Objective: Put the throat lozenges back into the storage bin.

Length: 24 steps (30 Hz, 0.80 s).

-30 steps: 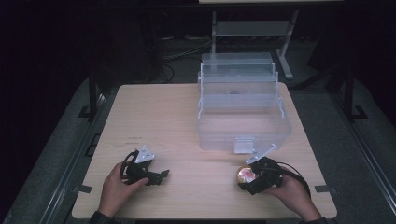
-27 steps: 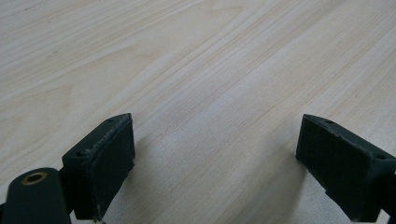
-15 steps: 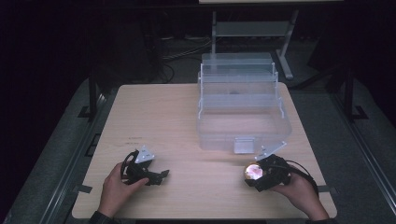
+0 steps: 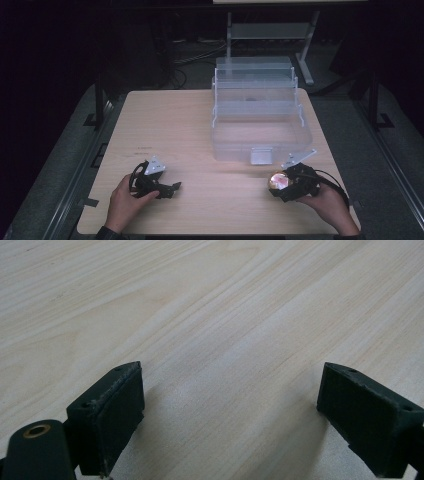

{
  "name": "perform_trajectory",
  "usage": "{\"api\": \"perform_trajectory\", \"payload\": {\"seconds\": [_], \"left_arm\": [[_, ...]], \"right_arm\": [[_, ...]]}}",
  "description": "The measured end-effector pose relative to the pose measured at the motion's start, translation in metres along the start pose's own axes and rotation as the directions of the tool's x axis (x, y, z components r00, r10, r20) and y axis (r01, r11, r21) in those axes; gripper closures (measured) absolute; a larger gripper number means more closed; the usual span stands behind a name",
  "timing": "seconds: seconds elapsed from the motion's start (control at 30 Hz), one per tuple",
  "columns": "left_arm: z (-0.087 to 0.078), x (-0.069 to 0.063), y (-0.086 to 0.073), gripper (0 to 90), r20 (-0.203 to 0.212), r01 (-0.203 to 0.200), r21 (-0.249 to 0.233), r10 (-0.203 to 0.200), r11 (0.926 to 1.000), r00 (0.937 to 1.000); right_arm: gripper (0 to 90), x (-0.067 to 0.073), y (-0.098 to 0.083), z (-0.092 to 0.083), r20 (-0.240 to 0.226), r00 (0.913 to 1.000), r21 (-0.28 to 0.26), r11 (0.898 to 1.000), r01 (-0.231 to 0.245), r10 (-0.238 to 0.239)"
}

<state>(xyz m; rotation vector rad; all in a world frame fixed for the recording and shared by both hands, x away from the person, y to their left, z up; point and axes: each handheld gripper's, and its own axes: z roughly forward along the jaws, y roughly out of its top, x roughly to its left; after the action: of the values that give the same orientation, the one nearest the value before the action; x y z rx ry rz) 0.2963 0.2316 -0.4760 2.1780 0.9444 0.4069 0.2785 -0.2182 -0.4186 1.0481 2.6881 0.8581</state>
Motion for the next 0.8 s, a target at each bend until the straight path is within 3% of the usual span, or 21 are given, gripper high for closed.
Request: {"api": "perform_trajectory", "payload": {"seconds": [0.8], "left_arm": [[0.0,0.0,0.0,10.8,0.0,0.0,0.0,0.0,1.0,1.0]], "right_arm": [[19.6,-0.021,-0.01,-0.019,0.049,0.9974,-0.023,0.998,-0.052,0.053]]}}
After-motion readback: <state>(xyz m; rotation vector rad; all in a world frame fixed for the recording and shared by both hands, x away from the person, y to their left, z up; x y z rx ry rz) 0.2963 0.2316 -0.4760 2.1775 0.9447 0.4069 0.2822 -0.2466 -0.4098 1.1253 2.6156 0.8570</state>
